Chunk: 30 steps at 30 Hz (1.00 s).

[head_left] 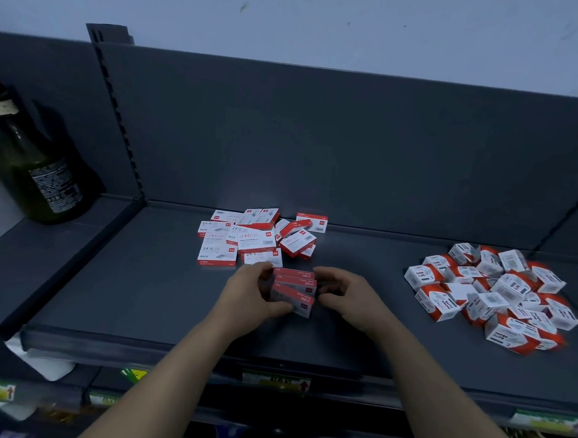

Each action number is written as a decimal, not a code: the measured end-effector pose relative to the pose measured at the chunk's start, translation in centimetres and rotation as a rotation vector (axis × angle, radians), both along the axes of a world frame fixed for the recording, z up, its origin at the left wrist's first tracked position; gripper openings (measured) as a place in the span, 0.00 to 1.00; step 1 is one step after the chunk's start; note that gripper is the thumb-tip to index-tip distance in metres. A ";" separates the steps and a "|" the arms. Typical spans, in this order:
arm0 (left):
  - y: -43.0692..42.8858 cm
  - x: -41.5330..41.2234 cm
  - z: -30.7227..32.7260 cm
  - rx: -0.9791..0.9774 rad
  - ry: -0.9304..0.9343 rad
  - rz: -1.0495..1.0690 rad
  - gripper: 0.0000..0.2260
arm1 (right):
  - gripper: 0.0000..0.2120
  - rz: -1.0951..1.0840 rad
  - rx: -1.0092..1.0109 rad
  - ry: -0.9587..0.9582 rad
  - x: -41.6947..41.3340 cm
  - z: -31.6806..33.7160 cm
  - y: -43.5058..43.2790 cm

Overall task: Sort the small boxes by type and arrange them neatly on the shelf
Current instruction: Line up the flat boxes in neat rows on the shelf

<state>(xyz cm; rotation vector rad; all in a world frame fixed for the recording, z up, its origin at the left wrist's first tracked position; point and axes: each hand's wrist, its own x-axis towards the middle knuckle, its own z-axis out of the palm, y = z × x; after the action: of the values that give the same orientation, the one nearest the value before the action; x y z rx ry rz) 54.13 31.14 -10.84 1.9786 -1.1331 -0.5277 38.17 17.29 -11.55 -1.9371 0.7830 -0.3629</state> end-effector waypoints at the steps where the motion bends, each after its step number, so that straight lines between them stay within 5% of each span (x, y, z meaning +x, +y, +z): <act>1: 0.1 0.5 -0.1 -0.003 -0.007 0.053 0.26 | 0.24 -0.015 0.010 0.004 0.0 0.2 -0.5; 5: -0.3 3.0 -0.3 -0.057 -0.082 0.329 0.10 | 0.22 -0.053 0.009 0.012 0.6 0.9 -1.7; 16: -3.7 3.6 -0.2 0.026 0.013 0.482 0.16 | 0.18 0.044 0.214 0.079 4.4 2.0 -2.0; 22: -3.3 4.0 -0.3 -0.097 0.392 0.478 0.12 | 0.17 0.085 0.276 0.039 4.0 1.6 -2.4; 24: -2.6 4.3 -0.1 -0.152 0.438 0.442 0.07 | 0.20 0.135 0.247 0.062 3.0 1.3 -2.7; 27: -1.0 4.8 0.1 -0.228 0.478 0.418 0.06 | 0.38 0.197 0.117 0.156 1.1 1.0 -2.5; 30: 0.9 4.7 0.5 -0.312 0.548 0.398 0.03 | 0.39 0.192 0.033 0.156 0.2 0.5 -1.6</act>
<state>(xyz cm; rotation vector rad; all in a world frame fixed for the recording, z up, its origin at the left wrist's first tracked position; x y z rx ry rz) 58.82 32.01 -10.36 1.5881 -0.4355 -0.5876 38.39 15.66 -11.03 -2.0071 0.6897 -0.0827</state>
